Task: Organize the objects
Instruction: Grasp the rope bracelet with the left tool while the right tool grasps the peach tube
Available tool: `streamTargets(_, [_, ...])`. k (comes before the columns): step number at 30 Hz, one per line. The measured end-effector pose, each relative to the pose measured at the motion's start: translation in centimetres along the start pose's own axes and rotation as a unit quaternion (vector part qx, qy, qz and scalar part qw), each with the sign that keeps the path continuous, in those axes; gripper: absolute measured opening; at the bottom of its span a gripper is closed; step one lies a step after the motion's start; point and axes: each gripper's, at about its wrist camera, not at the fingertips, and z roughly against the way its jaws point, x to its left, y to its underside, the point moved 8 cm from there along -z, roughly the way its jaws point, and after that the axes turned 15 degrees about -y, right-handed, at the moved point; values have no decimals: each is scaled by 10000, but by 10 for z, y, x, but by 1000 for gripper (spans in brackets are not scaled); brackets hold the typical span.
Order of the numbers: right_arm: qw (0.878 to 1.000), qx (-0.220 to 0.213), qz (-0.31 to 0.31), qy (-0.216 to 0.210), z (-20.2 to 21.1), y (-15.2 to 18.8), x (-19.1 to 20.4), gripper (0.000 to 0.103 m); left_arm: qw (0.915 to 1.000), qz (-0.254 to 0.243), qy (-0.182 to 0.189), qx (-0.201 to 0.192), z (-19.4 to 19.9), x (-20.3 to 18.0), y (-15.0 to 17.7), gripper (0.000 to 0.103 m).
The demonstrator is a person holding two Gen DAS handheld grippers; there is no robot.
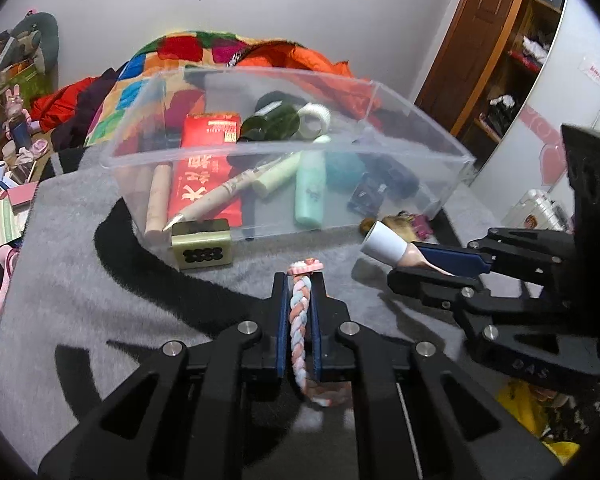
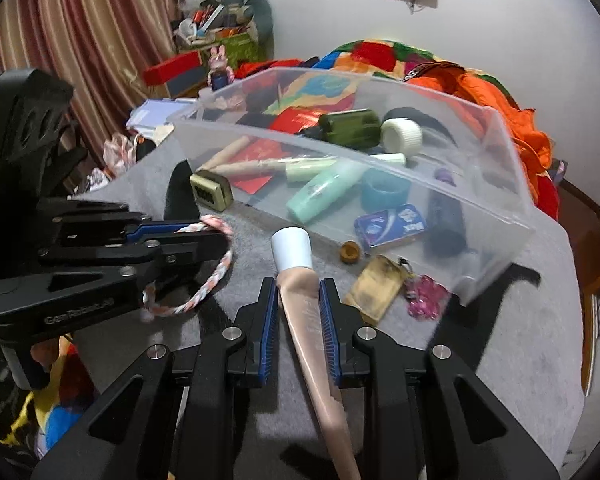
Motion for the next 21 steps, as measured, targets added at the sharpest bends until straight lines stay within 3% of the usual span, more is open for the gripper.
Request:
streamTargets(13, [9965, -830, -112, 25, 55, -23, 12, 19, 9979, 247, -17, -606, 53, 1, -21, 9])
streamTargets(21, [9922, -1229, -181, 73, 83, -39, 11, 11, 9958, 362, 9, -846, 73, 1, -35, 9])
